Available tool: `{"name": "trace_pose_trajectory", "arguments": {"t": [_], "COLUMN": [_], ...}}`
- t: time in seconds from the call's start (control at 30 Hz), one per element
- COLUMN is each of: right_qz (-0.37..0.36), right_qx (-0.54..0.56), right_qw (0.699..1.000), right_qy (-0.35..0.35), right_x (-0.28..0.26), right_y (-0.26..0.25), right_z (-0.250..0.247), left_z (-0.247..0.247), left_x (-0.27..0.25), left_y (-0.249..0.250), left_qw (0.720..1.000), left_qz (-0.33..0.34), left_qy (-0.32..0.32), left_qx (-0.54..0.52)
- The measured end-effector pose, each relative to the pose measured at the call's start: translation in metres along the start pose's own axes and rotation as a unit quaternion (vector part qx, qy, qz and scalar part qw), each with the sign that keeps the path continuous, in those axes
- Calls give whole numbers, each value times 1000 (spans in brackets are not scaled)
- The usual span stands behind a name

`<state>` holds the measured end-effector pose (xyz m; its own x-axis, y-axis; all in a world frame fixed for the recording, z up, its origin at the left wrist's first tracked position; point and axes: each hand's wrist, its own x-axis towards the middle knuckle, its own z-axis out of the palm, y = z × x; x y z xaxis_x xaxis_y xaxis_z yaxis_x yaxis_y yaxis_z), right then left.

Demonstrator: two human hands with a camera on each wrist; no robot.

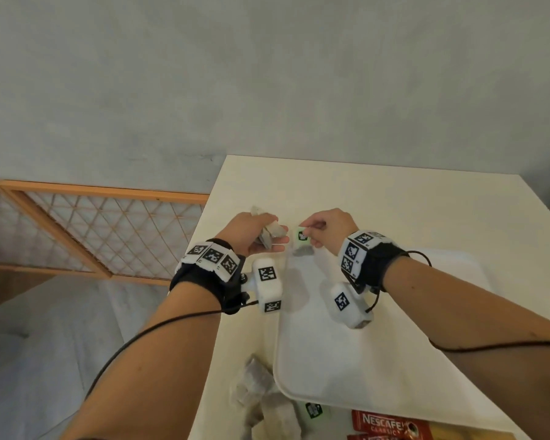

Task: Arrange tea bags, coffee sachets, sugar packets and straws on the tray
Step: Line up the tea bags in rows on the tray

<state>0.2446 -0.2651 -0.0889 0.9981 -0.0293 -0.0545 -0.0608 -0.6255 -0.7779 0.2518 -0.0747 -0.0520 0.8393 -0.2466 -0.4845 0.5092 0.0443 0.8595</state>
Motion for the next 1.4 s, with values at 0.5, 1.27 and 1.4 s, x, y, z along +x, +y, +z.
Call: {"name": "trace_pose_trajectory", "arguments": {"t": [0.5, 1.27, 1.4], "right_qz": [-22, -40, -47], "right_qx": [30, 74, 104], "right_qw": [999, 988, 988], "right_qy": [33, 126, 109], "right_x": [-2, -63, -65], "right_y": [-6, -32, -33], "right_z": [-5, -54, -64], "left_z": [6, 86, 80], "left_x": [-7, -39, -36], "left_y": [-22, -5, 1], "left_qw": [996, 952, 958], "left_qz": [24, 200, 178], "left_qy": [-57, 48, 78], "left_qx": [64, 228, 212]}}
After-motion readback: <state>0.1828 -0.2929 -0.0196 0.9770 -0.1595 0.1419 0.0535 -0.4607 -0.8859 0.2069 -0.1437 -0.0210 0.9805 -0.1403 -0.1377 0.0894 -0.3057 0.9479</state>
